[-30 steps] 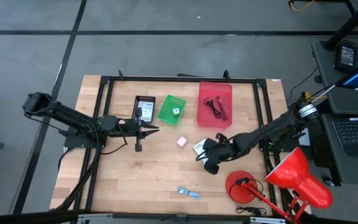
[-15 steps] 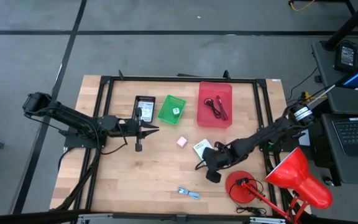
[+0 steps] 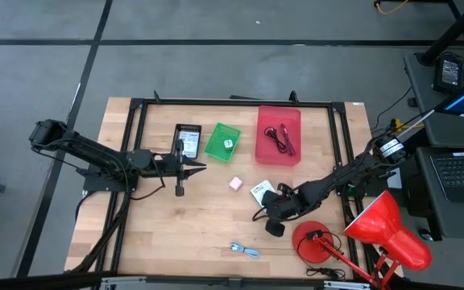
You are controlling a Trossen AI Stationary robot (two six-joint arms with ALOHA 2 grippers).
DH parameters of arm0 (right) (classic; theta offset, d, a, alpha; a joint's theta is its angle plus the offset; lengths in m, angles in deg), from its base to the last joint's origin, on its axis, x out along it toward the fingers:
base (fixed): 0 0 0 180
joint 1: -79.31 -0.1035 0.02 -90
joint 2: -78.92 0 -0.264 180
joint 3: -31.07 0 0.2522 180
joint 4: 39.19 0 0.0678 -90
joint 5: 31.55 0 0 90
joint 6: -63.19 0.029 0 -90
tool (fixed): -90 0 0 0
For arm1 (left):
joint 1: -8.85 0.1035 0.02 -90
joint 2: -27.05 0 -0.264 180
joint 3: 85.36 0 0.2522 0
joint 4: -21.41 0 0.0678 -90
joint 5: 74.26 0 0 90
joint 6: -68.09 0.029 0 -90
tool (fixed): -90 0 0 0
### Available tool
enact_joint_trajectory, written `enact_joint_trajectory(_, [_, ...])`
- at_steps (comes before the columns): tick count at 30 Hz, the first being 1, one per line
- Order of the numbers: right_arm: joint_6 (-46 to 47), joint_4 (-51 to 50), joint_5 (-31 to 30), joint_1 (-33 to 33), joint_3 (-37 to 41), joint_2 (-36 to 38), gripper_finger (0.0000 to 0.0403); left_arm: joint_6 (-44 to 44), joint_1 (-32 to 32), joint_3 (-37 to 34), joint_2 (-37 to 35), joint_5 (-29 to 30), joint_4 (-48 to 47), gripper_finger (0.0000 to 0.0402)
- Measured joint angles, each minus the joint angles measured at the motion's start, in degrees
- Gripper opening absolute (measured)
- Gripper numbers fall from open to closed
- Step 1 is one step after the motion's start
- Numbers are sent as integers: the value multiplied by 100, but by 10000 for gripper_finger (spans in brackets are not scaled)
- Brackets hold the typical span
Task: Pick and place items into bin
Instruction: Stack the white box on top of the white box
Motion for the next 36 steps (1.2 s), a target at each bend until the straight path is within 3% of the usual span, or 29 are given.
enact_joint_trajectory(22, [-19,-3,-18,2,-9,-334,0,0,0,0,0,0,2,31])
enact_joint_trajectory(30, [-759,-81,366,-70,-15,-334,0,-105,0,0,0,-2,-2,31])
enact_joint_trajectory(36, [-1312,-81,728,-70,-15,-334,0,-779,-1,2,0,-166,-133,31])
